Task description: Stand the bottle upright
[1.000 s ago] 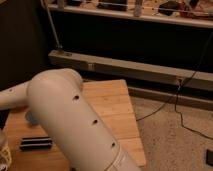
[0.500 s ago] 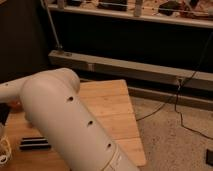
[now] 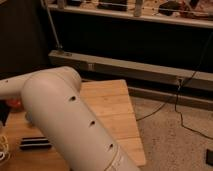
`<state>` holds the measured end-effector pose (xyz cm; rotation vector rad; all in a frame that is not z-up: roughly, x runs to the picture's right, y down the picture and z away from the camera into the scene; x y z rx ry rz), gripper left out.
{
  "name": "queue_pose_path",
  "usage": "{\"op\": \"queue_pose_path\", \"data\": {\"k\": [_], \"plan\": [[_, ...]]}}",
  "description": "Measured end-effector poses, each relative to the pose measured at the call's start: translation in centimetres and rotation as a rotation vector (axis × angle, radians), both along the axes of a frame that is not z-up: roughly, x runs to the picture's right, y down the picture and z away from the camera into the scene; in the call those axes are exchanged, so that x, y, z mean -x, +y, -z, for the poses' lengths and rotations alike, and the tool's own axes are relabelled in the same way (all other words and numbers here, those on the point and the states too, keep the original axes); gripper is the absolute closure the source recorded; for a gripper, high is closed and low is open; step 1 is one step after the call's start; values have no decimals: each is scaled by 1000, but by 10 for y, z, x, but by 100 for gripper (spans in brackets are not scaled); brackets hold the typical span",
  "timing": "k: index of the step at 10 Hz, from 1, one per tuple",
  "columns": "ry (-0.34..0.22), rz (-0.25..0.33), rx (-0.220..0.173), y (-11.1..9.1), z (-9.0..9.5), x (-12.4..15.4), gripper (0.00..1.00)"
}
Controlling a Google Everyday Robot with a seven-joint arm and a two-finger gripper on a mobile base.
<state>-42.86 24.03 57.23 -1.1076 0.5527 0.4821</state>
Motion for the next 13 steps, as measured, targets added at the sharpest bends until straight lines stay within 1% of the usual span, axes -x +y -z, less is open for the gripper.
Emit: {"op": "queue_pose_path", "data": {"k": [5, 8, 13], "plan": [[-3, 56, -23, -16, 6, -9, 98], [-14, 95, -29, -22, 8, -3, 98], [-13, 96, -30, -22, 8, -3, 98]]}}
